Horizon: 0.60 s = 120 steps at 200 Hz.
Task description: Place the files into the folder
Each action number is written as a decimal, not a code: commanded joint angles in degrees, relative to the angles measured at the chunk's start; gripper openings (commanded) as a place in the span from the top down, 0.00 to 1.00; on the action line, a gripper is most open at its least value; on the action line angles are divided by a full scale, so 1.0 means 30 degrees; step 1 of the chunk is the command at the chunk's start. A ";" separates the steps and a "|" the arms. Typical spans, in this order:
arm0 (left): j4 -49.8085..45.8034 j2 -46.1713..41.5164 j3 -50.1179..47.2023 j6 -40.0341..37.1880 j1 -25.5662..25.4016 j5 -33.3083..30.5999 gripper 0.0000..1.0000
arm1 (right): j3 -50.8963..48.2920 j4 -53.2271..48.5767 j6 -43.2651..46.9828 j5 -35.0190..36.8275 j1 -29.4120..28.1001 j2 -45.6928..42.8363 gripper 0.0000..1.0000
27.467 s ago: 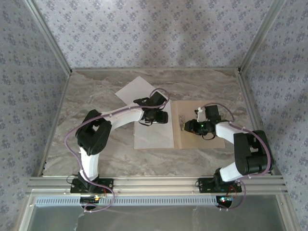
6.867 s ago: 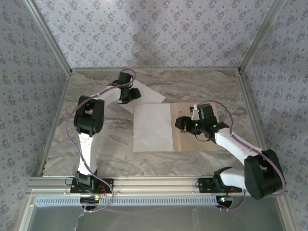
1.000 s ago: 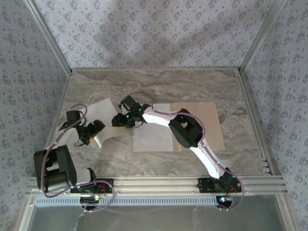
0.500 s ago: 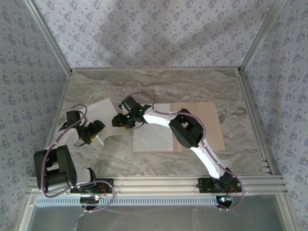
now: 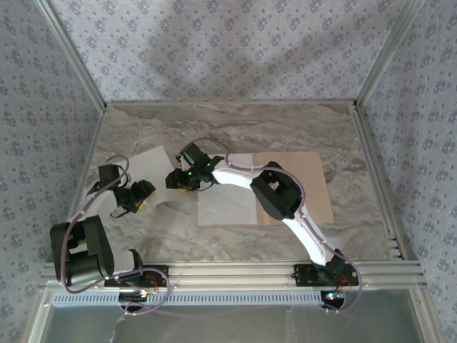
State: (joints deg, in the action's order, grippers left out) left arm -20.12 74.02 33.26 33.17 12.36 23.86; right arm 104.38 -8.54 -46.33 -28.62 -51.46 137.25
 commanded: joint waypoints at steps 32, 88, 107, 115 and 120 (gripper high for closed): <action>-0.0581 -0.0151 -0.0137 0.0135 -0.0022 0.0496 0.49 | 0.0137 -0.0430 -0.0495 -0.0814 -0.0368 -0.0893 0.51; -0.0540 -0.0188 -0.0048 0.0223 -0.0033 0.1067 0.57 | 0.1000 -0.1374 -0.0387 -0.1534 0.0109 -0.1821 0.51; -0.0563 -0.0181 -0.0065 0.0280 -0.0022 0.1214 0.61 | 0.1046 -0.1919 0.0015 -0.1809 0.0515 -0.2587 0.51; -0.0549 -0.0202 -0.0068 0.0335 -0.0038 0.1289 0.62 | 0.0937 -0.2067 0.0166 -0.1928 0.0683 -0.3011 0.51; -0.0533 -0.0210 -0.0069 0.0366 -0.0036 0.1345 0.62 | 0.0849 -0.2117 0.0252 -0.1994 0.0779 -0.3284 0.51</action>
State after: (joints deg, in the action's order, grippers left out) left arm -20.91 74.02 33.21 33.98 12.36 25.98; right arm 105.36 -11.84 -47.07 -32.47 -50.87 133.47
